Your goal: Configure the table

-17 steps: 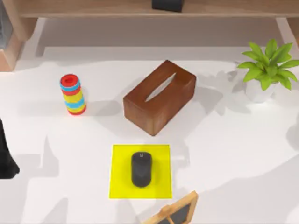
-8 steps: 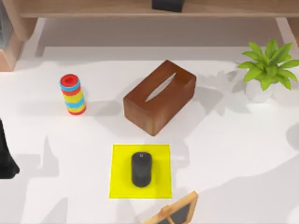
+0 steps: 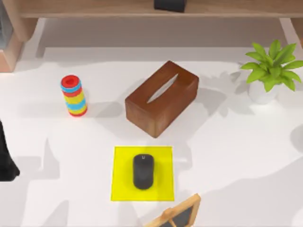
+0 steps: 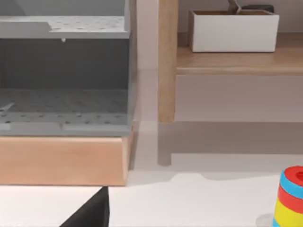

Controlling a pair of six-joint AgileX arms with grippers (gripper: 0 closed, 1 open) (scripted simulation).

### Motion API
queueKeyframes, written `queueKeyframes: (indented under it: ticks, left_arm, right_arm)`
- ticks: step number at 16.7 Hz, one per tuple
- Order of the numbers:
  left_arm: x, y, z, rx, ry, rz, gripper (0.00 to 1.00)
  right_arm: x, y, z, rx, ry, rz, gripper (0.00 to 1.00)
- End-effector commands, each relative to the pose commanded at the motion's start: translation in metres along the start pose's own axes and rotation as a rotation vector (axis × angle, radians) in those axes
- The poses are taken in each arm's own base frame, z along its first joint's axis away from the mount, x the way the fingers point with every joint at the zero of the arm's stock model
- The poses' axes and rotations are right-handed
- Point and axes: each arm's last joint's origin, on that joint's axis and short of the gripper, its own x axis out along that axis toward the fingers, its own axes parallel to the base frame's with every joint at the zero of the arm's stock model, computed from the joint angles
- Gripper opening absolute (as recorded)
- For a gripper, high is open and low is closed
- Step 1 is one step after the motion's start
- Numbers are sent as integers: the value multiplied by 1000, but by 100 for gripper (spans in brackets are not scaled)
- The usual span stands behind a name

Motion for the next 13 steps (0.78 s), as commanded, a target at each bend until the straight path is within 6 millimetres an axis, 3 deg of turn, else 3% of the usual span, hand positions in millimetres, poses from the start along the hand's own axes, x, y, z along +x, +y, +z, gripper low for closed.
queueKeyframes:
  ticks: [3,7,10,13]
  left_arm:
    - [0,0,0,0,0,0,100]
    - [0,0,0,0,0,0,100]
    - [0,0,0,0,0,0,100]
    - [0,0,0,0,0,0,100]
  right_arm:
    - [-2,-8,2,19,4,-3,100]
    - [-22,-54,18,137,7,-10,100]
    - [-58,-105,43,286,-7,-26,100]
    - [-116,-154,73,474,-38,-51,100]
